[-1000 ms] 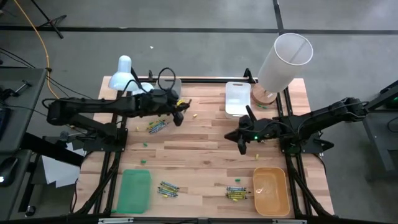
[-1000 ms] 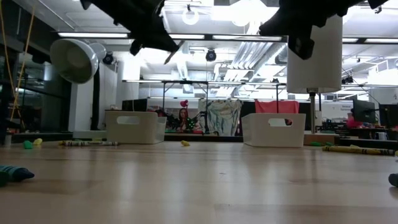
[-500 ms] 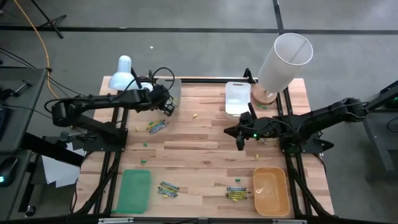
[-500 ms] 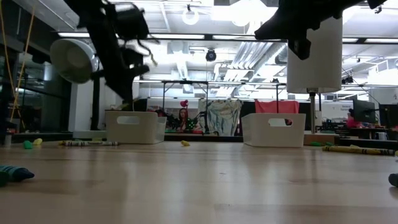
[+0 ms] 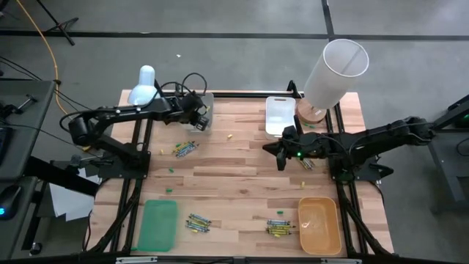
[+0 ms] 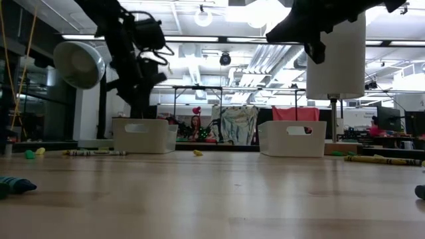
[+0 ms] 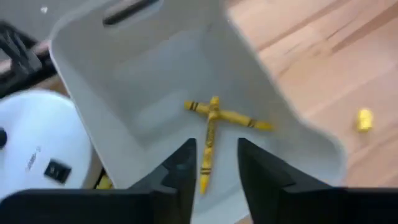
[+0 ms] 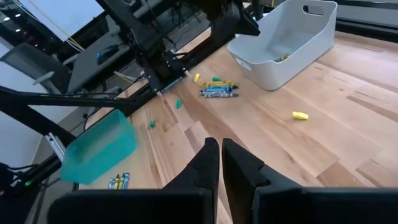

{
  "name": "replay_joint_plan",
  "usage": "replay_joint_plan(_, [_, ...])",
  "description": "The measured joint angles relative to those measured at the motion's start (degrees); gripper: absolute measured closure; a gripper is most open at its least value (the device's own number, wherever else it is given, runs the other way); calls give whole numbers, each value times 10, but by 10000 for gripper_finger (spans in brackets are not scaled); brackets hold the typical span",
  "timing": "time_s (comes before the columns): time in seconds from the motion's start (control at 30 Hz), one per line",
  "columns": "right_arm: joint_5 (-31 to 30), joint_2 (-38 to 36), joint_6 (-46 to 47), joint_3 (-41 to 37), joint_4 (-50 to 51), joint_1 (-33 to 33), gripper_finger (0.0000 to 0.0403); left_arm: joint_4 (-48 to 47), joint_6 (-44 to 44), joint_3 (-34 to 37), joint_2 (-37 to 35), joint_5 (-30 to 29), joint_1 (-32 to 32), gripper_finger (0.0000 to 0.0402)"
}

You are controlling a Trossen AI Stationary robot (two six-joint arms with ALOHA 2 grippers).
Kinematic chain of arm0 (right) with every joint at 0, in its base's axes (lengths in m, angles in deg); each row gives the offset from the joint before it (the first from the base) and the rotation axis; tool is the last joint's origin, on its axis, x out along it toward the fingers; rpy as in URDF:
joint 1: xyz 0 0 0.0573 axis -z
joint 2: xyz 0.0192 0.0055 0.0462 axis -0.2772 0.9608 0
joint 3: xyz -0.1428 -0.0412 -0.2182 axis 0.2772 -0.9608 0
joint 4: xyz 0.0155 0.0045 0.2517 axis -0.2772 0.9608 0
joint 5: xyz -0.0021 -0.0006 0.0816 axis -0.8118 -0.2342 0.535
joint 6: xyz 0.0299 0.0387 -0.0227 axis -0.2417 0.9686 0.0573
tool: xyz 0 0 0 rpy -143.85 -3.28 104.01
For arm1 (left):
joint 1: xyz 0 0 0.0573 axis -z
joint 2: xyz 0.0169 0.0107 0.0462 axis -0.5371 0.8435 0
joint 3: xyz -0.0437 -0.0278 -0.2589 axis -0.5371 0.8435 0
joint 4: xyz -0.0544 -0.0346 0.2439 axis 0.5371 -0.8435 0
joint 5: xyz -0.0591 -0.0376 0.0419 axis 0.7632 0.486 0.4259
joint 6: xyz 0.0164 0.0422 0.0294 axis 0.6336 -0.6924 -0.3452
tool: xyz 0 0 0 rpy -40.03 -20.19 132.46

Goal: Sort crayons
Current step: Put the yellow crayon into the gray bin

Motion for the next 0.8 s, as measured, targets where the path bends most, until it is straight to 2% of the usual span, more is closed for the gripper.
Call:
replay_joint_plan(0.07, [1, 0, -2, 0, 0, 3, 383, -9, 1, -13, -9, 7, 1, 266])
replay_joint_plan(0.17, [4, 0, -2, 2, 1, 10, 368, -18, 7, -36, -32, 58, 1, 236])
replay_joint_plan(0.3, [18, 0, -28, 30, 3, 15, 324, 27, 30, -41, -92, 147, 22, 218])
replay_joint_plan(0.37, [34, 0, -49, 49, 22, 15, 297, 55, 40, -37, -128, 161, 54, 216])
replay_joint_plan(0.57, [148, 0, -77, 100, 124, -8, 238, 179, 43, -1, -211, 133, 191, 226])
replay_joint_plan(0.8, [254, 51, -57, 125, 193, -115, 231, 251, 76, 32, -241, 50, 323, 237])
